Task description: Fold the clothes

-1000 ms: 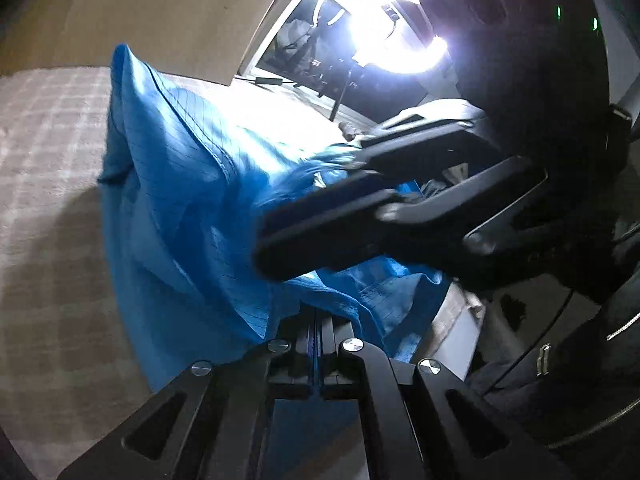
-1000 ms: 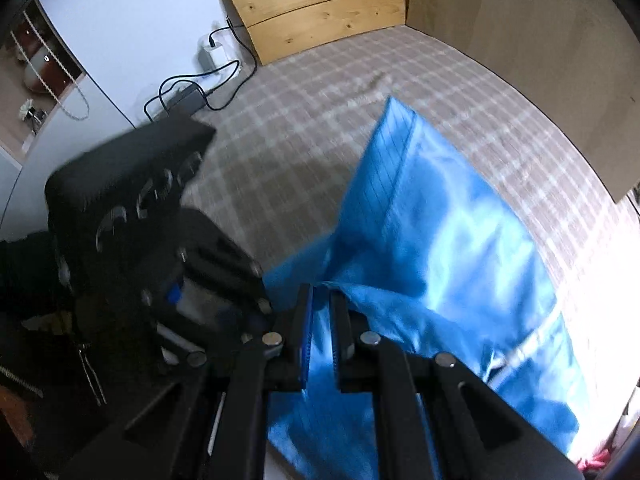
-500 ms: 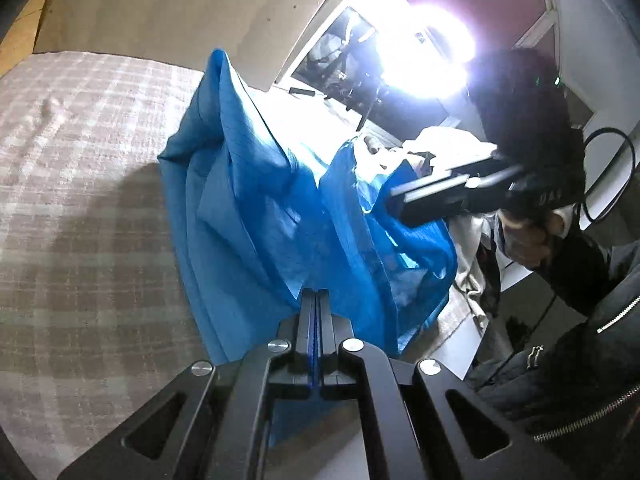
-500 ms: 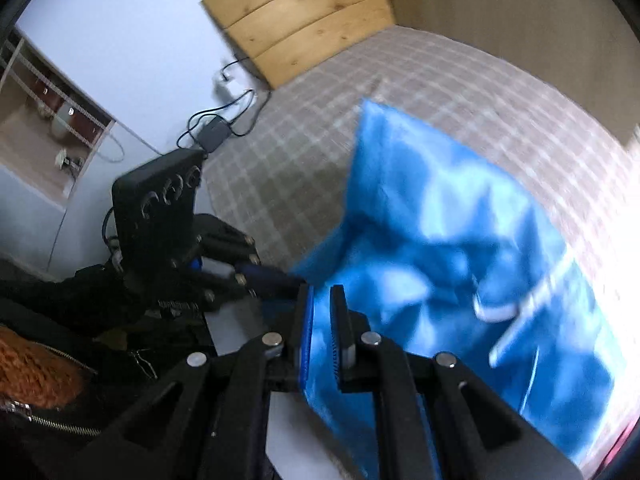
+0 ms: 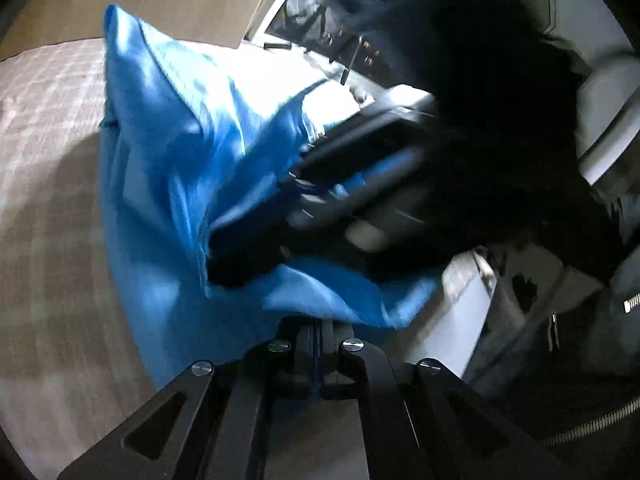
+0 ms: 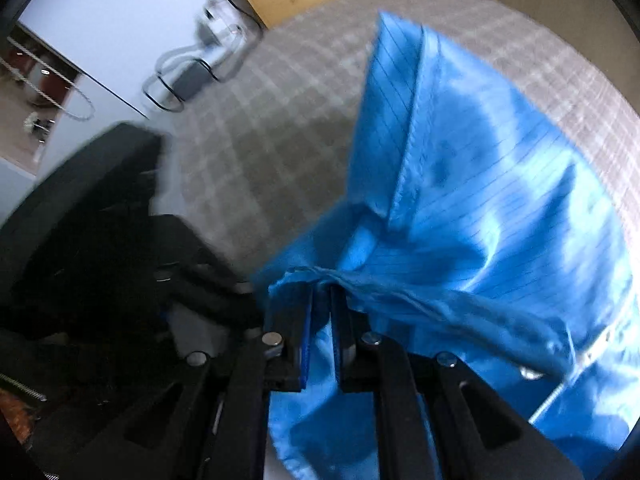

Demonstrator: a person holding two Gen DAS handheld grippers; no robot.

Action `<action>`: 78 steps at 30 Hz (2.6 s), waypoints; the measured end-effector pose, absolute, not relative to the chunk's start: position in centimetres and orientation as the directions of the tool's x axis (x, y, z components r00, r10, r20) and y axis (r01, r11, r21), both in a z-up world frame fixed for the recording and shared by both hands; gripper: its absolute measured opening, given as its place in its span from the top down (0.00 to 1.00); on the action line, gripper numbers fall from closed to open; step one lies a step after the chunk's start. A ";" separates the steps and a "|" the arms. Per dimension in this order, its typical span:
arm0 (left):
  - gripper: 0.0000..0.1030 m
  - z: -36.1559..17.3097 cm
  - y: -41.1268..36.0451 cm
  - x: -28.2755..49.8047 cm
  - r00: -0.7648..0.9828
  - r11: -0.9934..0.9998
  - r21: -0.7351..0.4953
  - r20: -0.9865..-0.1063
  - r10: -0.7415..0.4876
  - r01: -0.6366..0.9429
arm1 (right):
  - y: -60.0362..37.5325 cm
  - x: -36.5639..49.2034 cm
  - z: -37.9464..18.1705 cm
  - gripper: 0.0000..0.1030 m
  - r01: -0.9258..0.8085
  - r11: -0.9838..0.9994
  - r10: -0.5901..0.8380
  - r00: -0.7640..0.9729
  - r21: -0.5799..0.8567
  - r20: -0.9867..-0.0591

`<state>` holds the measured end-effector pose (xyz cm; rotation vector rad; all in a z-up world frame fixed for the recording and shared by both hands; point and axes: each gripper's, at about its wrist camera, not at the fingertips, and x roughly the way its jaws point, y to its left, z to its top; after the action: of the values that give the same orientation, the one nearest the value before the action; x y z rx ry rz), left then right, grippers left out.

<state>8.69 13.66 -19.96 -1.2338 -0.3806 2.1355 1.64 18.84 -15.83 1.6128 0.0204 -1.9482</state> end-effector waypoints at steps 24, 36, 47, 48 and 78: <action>1.00 -18.2 12.7 6.8 -0.485 -0.863 -0.439 -0.715 0.504 -0.251 | 25.5 4.3 -10.2 0.44 0.613 -0.790 -0.265 -0.336 0.004 -0.904; 1.00 -16.3 14.1 4.6 -0.479 -0.892 -0.378 -0.753 0.451 -0.246 | 22.1 0.3 -15.1 0.97 0.829 -0.494 -0.350 0.089 0.264 -0.933; 1.00 -19.3 15.0 3.8 -0.353 -0.902 -0.357 -0.833 0.426 -0.244 | 24.5 -2.9 -19.1 0.96 0.683 -0.544 -0.396 0.303 0.487 -0.867; 1.00 -19.1 14.8 3.9 -0.354 -0.903 -0.356 -0.834 0.423 -0.241 | 24.7 -2.9 -18.9 0.95 0.675 -0.548 -0.426 0.284 0.495 -0.859; 1.00 -20.6 13.0 3.2 -0.304 -0.876 -0.356 -0.837 0.454 -0.326 | 25.2 -10.2 -18.1 0.96 0.523 -0.628 -0.578 0.181 0.576 -0.795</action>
<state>3.16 12.97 -20.59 -1.4699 -0.1623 2.2015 -10.19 25.25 -18.05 1.5872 -0.0539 -1.5955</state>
